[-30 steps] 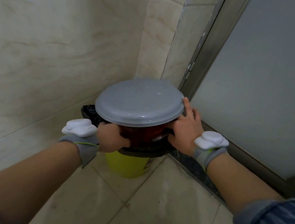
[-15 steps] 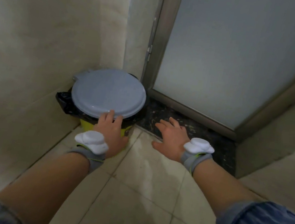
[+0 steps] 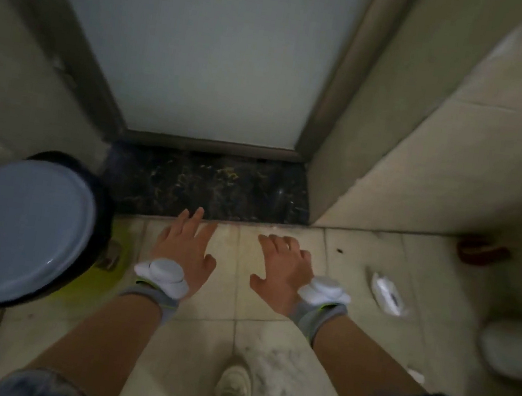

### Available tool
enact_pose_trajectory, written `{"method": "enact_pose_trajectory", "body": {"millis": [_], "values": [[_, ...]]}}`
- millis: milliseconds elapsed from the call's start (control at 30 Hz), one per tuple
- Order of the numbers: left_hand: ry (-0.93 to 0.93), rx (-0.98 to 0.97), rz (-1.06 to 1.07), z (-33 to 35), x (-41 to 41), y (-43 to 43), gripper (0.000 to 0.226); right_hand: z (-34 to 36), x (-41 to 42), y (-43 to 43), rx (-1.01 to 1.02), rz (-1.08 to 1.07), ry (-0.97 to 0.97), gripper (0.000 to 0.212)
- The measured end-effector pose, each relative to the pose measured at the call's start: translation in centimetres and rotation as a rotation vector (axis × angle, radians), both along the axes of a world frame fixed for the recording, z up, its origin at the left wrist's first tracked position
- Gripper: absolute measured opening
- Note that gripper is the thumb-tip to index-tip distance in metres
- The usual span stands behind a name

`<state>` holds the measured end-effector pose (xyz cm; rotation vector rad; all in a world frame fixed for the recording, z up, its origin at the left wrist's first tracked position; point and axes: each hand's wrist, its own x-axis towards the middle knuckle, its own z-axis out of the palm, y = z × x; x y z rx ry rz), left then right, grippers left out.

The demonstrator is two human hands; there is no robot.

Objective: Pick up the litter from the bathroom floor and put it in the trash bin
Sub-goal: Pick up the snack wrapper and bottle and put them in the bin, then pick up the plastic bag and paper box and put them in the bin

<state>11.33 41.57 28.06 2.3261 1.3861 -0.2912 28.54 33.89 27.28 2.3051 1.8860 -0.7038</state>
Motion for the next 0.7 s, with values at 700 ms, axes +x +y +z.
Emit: {"method": "enact_pose_trajectory", "body": {"millis": [700], "values": [[0.077,-0.203,-0.871,-6.5,24.8,-6.9,0.070,-4.9,13.3,-19.1,-0.198,-1.028,0.047,0.080]]}}
